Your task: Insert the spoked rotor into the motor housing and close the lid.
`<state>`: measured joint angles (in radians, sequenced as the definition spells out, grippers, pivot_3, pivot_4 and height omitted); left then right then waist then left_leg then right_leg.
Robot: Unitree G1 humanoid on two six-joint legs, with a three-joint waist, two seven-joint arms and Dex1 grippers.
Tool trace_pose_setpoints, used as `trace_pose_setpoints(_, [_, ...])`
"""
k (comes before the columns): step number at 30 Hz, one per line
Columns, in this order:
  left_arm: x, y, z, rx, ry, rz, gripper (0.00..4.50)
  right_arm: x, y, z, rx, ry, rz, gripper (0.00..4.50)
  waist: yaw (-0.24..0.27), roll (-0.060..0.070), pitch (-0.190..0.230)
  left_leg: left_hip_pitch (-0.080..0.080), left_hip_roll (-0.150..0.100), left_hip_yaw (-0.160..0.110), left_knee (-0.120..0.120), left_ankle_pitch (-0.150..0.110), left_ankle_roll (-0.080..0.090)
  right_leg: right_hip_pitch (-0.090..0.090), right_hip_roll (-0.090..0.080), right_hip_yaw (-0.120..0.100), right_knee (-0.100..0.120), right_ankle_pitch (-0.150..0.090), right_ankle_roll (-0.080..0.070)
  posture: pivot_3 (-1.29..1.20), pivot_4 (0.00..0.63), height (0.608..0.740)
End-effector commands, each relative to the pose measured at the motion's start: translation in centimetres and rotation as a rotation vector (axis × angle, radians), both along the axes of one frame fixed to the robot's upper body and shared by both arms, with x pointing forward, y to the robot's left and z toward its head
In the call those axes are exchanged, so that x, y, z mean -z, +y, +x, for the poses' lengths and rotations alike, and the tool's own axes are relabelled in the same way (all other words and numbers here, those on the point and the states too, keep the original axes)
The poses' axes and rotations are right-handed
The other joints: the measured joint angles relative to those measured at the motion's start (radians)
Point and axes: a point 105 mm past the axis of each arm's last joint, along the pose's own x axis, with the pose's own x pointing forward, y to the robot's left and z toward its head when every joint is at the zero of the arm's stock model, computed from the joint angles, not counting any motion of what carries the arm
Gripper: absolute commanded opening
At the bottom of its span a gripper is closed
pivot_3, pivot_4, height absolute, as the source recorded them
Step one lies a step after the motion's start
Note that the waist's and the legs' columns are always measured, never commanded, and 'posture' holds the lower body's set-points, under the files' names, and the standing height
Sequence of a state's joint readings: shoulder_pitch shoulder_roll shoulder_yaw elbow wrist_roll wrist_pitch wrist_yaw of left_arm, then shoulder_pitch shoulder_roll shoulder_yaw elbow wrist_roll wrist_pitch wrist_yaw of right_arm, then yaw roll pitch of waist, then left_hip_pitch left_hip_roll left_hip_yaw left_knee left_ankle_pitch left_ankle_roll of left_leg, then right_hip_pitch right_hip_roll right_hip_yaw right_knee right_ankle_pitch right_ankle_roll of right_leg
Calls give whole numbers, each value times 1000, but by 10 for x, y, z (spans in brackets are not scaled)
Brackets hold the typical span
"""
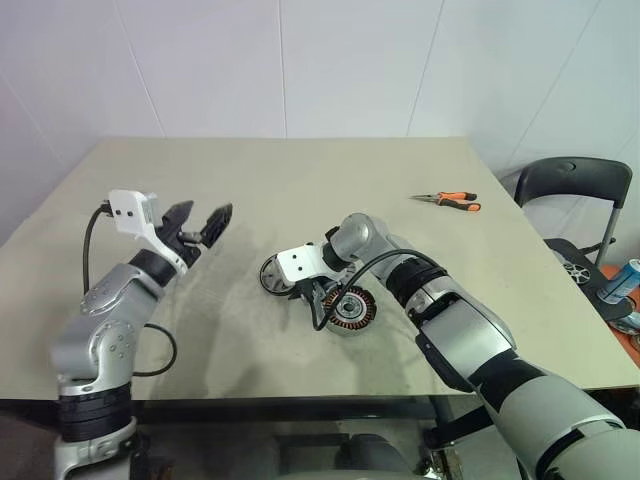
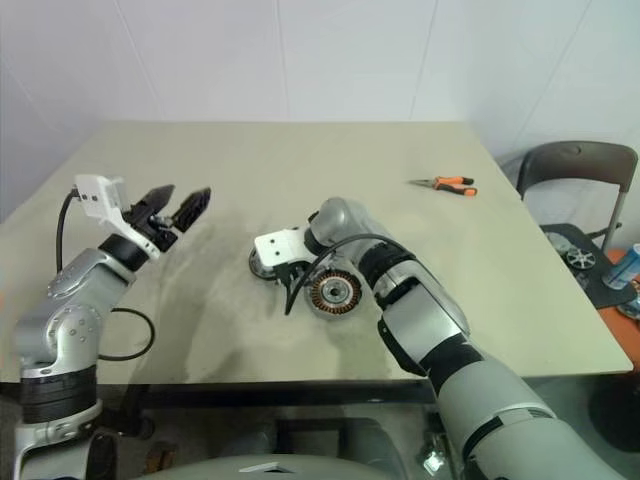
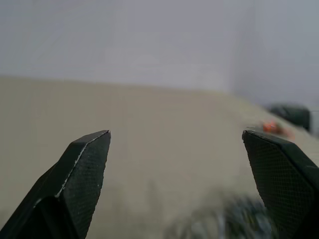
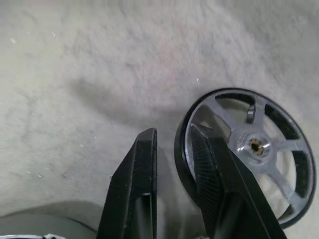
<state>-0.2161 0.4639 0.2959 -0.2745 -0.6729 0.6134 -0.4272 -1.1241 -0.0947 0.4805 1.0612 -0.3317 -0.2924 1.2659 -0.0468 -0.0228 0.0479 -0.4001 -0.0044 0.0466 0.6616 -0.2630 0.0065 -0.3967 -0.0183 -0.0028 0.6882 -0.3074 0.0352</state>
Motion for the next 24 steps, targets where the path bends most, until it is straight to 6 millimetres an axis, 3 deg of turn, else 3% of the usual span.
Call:
trace_pose_setpoints(1, [-13, 3, 3, -2, -43, -4, 4500, -17, 9, 1, -16, -34, 60, 1097, 4, 0, 0, 0, 0, 0, 0, 0, 0, 0, 0, 0, 0, 0, 0, 0, 0, 740])
trace_pose_setpoints(6, [-22, -1, 13, -51, -77, -56, 4500, -14, 13, 5, 15, -78, 86, 1097, 3, 0, 0, 0, 0, 0, 0, 0, 0, 1, 0, 0, 0, 0, 0, 0, 0, 740])
trace_pose_setpoints(10, [-22, -10, 11, -39, -83, -66, 4500, -9, 11, 6, 14, -104, 72, 1097, 1, 0, 0, 0, 0, 0, -1, 0, 0, -1, 0, 0, 0, 0, 0, 0, 0, 740])
trace_pose_setpoints(24, [-21, -13, 8, -73, -82, -94, 4500, 6, 8, 6, 2, -163, 37, 1097, 2, 0, 0, 0, 0, 0, -1, 0, 0, 0, 0, 0, 0, 0, 0, 0, 0, 740])
